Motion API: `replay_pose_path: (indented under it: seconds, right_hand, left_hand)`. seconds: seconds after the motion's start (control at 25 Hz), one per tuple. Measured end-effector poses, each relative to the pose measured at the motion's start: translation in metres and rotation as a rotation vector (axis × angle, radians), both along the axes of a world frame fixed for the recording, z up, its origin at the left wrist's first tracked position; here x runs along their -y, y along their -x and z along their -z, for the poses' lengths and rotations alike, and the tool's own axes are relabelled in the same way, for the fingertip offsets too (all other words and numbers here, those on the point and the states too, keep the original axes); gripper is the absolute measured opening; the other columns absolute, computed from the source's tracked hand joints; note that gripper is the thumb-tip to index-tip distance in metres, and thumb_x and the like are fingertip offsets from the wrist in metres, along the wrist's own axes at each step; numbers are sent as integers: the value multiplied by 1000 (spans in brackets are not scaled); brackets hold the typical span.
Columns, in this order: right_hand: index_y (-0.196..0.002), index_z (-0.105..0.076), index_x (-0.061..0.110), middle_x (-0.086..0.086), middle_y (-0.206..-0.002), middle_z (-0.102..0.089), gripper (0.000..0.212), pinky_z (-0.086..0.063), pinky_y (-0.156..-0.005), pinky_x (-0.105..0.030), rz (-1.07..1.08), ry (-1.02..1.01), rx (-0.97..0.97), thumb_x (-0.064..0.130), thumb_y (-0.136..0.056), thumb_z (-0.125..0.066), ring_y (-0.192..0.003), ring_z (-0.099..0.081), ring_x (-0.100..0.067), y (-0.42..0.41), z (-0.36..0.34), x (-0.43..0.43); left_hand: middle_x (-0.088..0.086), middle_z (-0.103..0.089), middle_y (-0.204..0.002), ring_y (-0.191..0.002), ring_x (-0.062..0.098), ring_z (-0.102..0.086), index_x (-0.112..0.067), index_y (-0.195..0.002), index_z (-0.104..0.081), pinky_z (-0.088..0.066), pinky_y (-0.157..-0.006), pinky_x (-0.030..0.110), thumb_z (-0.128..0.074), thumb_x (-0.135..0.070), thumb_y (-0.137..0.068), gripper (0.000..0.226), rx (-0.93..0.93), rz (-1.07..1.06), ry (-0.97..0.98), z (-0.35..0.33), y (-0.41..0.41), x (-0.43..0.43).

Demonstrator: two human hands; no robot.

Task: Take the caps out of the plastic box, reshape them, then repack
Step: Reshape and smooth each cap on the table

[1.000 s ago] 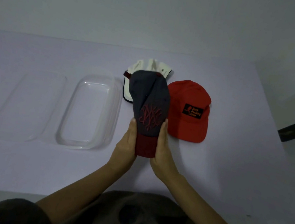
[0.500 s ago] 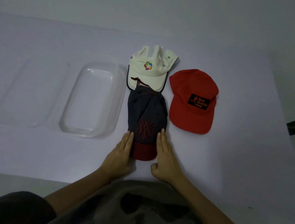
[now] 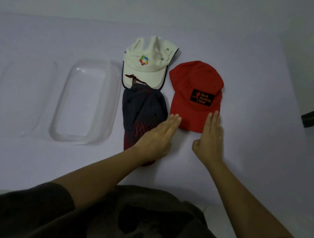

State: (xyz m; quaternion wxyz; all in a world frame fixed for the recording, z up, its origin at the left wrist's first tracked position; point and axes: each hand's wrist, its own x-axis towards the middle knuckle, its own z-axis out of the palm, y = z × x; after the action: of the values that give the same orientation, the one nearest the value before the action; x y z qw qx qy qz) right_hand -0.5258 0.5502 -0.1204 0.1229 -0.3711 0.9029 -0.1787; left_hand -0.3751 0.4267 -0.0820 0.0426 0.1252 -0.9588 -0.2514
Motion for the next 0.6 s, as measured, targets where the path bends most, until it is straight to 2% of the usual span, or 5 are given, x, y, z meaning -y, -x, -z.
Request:
replay_pose_path:
  seconds: [0.12,0.24,0.32,0.44,0.6]
  right_hand:
    - [-146,-2,1,-21,-156,0,89,-14,-115,-52,5,-52,-22,9,-77,-58,-144,-2,-35,21,6,0]
    - [-146,-4,1,-21,-156,-4,80,-17,-115,-51,-26,-117,63,31,-90,-52,-144,-7,-35,31,19,2]
    - [-145,-12,-4,-27,-152,-14,72,-26,-113,-52,-24,-103,107,36,-93,-44,-141,-16,-40,31,19,5]
    - [-136,-31,-9,-34,-138,-39,58,-42,-96,-58,-109,19,6,18,-89,-50,-127,-35,-52,27,22,2]
    - [-145,-15,-1,-27,-152,-16,60,-47,-94,-47,-68,65,85,21,-95,-40,-138,-19,-41,25,12,3]
  left_hand:
    - [20,1,-156,-145,30,-1,0,-146,-1,-19,-117,38,-40,5,-85,73,170,-112,-55,14,40,-3]
    - [17,13,-156,-145,30,9,-3,-146,9,-12,-118,40,-34,-1,-92,69,333,-124,-46,30,71,-6]
    - [18,14,-156,-144,32,9,-2,-146,10,-12,-117,42,-36,-6,-95,69,382,-167,-51,37,85,-9]
    - [24,8,-155,-144,36,3,2,-145,9,-12,-117,46,-36,-14,-98,67,401,-271,-3,39,103,-10]
    - [30,-7,-152,-142,43,-9,5,-145,-3,-14,-115,50,-20,-12,-97,53,332,-349,40,31,112,-14]
